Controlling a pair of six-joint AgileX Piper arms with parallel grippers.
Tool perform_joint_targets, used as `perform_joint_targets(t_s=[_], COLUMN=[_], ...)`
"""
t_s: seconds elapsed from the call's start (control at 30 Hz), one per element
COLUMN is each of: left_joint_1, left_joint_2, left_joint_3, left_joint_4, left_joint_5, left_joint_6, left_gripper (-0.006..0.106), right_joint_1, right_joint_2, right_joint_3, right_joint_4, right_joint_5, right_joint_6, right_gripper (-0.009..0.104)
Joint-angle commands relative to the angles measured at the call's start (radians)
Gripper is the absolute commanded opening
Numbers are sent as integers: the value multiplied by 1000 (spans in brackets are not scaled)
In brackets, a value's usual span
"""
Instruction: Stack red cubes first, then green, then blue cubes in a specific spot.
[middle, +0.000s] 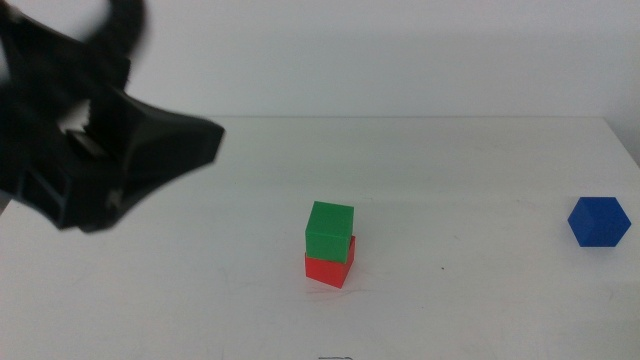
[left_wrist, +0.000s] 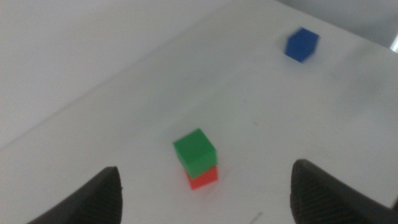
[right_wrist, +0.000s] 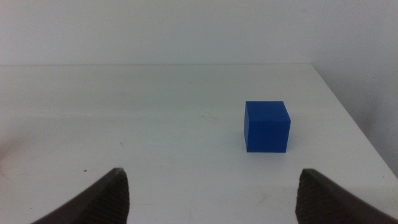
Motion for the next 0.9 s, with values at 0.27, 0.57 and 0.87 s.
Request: perform_joint_targets(t_s=[0.27, 0.57, 0.87], left_joint_1=[13, 396, 612], left_joint_2=[112, 180, 195], left_joint_3=[-134, -152, -152], left_joint_4=[-112, -608, -793], left_joint_5=[66, 139, 222], left_joint_6=[98, 502, 653], left_gripper=[91, 91, 91], right_joint_1=[-6, -6, -6], right_joint_2=[-22, -22, -22], right_joint_3=[-17, -17, -17], right_joint_4=[-9, -9, -9], right_joint_5=[-70, -70, -70], right_joint_6=[-8, -8, -8], right_gripper=[91, 91, 91])
